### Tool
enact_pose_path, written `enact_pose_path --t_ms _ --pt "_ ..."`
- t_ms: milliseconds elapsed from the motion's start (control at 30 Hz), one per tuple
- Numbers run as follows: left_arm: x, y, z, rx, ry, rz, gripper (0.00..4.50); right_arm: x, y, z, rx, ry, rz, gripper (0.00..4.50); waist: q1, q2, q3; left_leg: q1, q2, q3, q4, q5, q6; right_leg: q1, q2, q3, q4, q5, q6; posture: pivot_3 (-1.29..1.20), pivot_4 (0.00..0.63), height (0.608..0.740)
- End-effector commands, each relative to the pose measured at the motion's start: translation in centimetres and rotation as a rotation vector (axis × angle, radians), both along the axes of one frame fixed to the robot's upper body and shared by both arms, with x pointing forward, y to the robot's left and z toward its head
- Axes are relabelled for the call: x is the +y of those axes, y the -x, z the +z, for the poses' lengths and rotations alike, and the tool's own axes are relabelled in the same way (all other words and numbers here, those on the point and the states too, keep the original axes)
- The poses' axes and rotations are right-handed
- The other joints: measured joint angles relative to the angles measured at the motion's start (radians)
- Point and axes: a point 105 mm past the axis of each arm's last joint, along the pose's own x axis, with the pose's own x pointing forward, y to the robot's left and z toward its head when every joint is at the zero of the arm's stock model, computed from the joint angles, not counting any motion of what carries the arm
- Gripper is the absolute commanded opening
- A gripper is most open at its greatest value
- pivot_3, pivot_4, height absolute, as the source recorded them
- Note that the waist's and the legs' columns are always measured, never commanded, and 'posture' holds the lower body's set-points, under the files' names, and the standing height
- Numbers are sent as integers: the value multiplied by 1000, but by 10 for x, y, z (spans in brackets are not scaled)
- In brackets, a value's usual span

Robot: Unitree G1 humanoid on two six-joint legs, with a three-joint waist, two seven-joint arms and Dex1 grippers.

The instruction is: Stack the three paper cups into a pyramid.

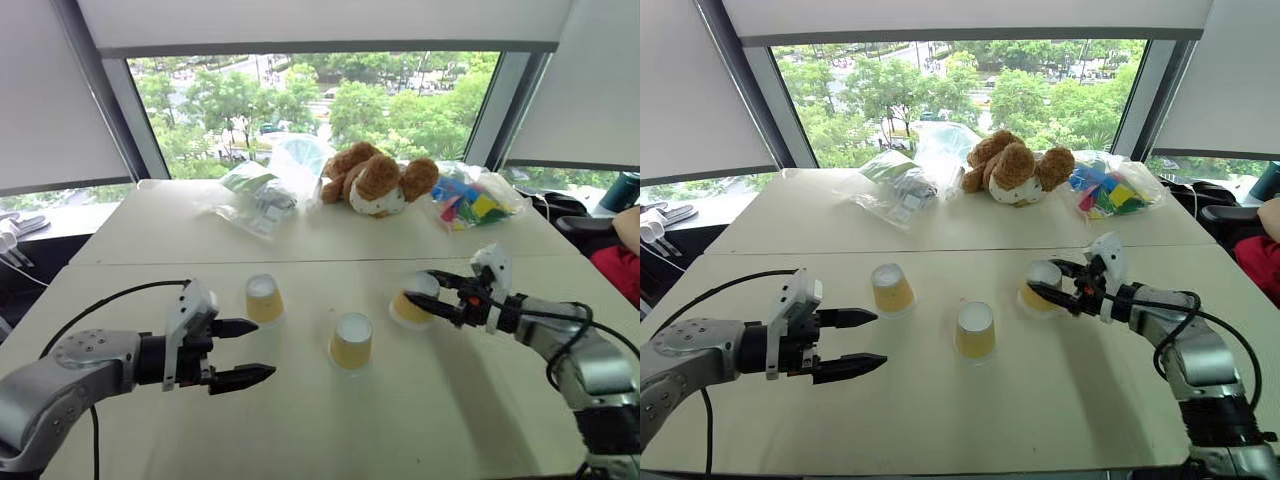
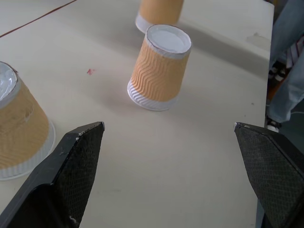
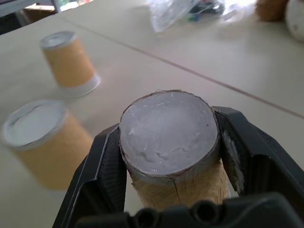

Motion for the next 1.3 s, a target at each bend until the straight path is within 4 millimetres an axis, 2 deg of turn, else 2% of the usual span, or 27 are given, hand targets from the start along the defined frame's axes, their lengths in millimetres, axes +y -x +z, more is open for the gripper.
enact_pose_path --t_ms 33,233,367,967,1100,1200,1267,1300 --pt "0 -1 6 -35 -5 -12 4500 12 14 13 -26 -5 91 2353 -2 0 0 0 0 0 0 0 0 0 0 0 0 0 0 0 150 740" --pt "0 -3 5 -37 -10 -19 4500 25 24 -6 22 64 190 2353 0 0 0 0 0 0 0 0 0 0 0 0 0 0 0 0 150 740" --pt "1 -1 6 -38 -15 -17 4500 30 24 -11 34 60 212 2353 1 0 0 0 0 0 0 0 0 0 0 0 0 0 0 0 150 740" --pt "-2 -1 6 -42 -5 -2 4500 34 10 -18 -14 92 220 2353 0 0 0 0 0 0 0 0 0 0 0 0 0 0 0 0 150 740" --pt "-1 -2 7 -44 -5 1 4500 35 11 -21 -2 87 224 4363 1 0 0 0 0 0 0 0 0 0 0 0 0 0 0 0 150 740" --pt "1 -5 7 -54 -8 17 4500 30 9 -19 -17 101 200 4448 0 0 0 0 0 0 0 0 0 0 0 0 0 0 0 0 150 740" --pt "5 -9 9 -68 -2 42 4500 26 8 -14 -35 108 182 4448 1 0 0 0 0 0 0 0 0 0 0 0 0 0 0 0 150 740" --pt "9 -13 10 -75 4 63 4500 24 9 -5 -54 97 168 4448 2 0 0 0 0 0 0 0 0 0 0 0 0 0 0 0 150 740"
